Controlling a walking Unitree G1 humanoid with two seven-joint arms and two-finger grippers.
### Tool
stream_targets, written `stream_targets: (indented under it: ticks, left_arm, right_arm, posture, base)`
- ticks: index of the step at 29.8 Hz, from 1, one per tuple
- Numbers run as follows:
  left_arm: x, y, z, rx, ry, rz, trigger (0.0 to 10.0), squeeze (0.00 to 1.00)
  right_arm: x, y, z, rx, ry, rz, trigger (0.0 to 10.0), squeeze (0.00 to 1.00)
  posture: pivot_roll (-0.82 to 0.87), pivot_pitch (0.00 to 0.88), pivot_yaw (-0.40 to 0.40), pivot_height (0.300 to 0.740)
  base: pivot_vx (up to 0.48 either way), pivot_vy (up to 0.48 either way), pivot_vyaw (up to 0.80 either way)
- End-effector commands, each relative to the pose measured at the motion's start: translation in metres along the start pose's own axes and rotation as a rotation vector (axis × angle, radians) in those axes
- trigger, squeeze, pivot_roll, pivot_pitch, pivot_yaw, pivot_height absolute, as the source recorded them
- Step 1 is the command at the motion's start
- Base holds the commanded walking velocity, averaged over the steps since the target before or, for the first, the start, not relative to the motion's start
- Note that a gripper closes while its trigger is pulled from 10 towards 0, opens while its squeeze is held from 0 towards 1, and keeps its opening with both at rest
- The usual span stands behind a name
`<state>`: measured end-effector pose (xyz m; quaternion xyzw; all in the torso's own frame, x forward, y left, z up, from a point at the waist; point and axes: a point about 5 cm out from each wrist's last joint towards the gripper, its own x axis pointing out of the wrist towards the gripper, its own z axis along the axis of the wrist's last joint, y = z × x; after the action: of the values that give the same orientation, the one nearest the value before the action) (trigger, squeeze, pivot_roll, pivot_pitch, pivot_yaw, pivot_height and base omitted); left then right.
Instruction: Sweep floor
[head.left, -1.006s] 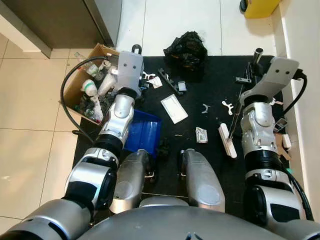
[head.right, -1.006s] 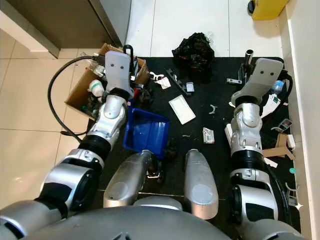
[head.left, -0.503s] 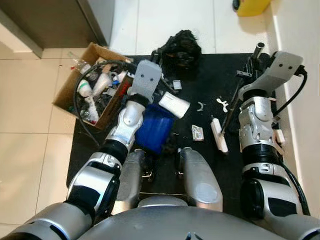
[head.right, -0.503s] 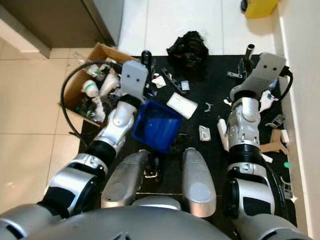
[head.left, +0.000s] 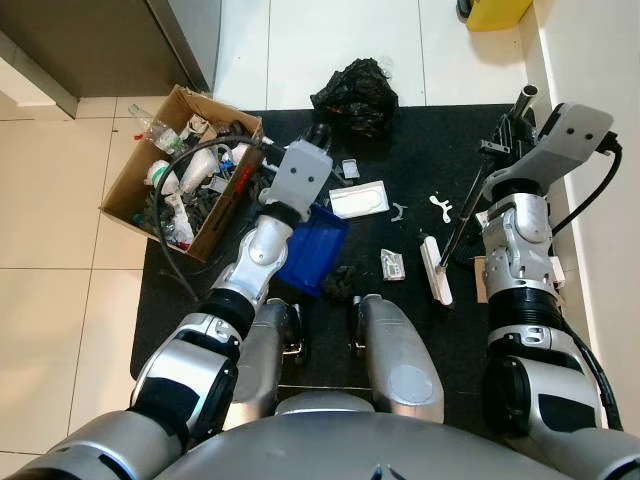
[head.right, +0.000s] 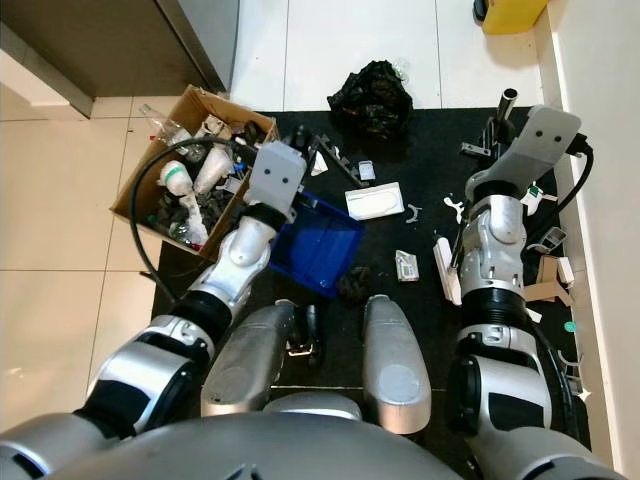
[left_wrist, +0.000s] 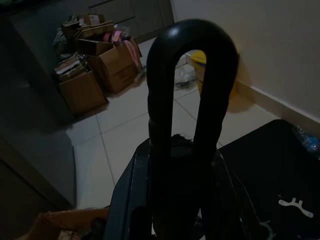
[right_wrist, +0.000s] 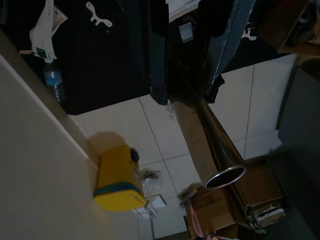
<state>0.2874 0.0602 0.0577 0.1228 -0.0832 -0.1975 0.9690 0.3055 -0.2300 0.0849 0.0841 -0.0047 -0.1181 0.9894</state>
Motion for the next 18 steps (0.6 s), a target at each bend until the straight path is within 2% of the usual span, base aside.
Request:
stream_targets:
  ticks: [1,3,6,8,9,11,13,14,15,18]
  left_arm:
    - [-0.012,0.004,-0.015,0.042,0.064,-0.025,10.0,0.0]
    - [-0.014,0.008,-0.021,0.029,0.112,0.013,10.0,0.0]
    - [-0.013,0.01,-0.024,0.001,0.14,0.047,10.0,0.0]
    - [-0.008,0.009,-0.024,-0.054,0.169,0.097,10.0,0.0]
    - [-0.008,0.009,-0.024,-0.054,0.169,0.097,10.0,0.0]
    - [-0.005,0.006,-0.023,-0.075,0.177,0.113,10.0,0.0]
    - [-0.005,0.006,-0.023,-0.075,0.177,0.113,10.0,0.0]
    - [-0.004,0.005,-0.023,-0.079,0.179,0.114,10.0,0.0]
    - [-0.004,0.005,-0.023,-0.079,0.179,0.114,10.0,0.0]
    - [-0.003,0.003,-0.023,-0.089,0.191,0.12,10.0,0.0]
  right_arm:
    - [-0.003,0.002,-0.009,0.075,0.042,-0.02,10.0,0.0]
    - [-0.002,0.012,-0.01,0.144,0.056,-0.009,10.0,0.0]
    - [-0.001,0.019,-0.011,0.184,0.067,0.0,10.0,0.0]
    - [0.002,0.038,-0.013,0.278,0.092,0.02,10.0,0.0]
    - [0.002,0.038,-0.013,0.278,0.092,0.02,10.0,0.0]
    - [0.002,0.056,-0.014,0.333,0.112,0.044,10.0,0.0]
    - [0.002,0.056,-0.014,0.333,0.112,0.044,10.0,0.0]
    - [0.002,0.064,-0.015,0.354,0.12,0.052,10.0,0.0]
    - [0.002,0.064,-0.015,0.354,0.12,0.052,10.0,0.0]
    - [0.002,0.086,-0.015,0.488,0.149,0.025,10.0,0.0]
  posture:
    - [-0.05,0.151,0.079,0.74]
    - [-0.05,0.151,0.077,0.74]
    - [-0.05,0.151,0.077,0.74]
    - [-0.06,0.153,0.068,0.74]
    - [-0.06,0.153,0.068,0.74]
    - [-0.05,0.152,0.065,0.74]
    - [-0.05,0.152,0.065,0.74]
    - [-0.06,0.151,0.062,0.74]
    - [-0.06,0.151,0.062,0.74]
    - [-0.06,0.149,0.058,0.74]
  base:
    - [0.0,0.0,0.0]
    - [0.0,0.0,0.0]
    - [0.0,0.0,0.0]
    - [0.0,0.0,0.0]
    - [0.0,0.0,0.0]
    - [0.0,0.0,0.0]
    - [0.0,0.0,0.0]
    - [0.0,0.0,0.0]
    - [0.0,0.0,0.0]
    - [0.0,0.0,0.0]
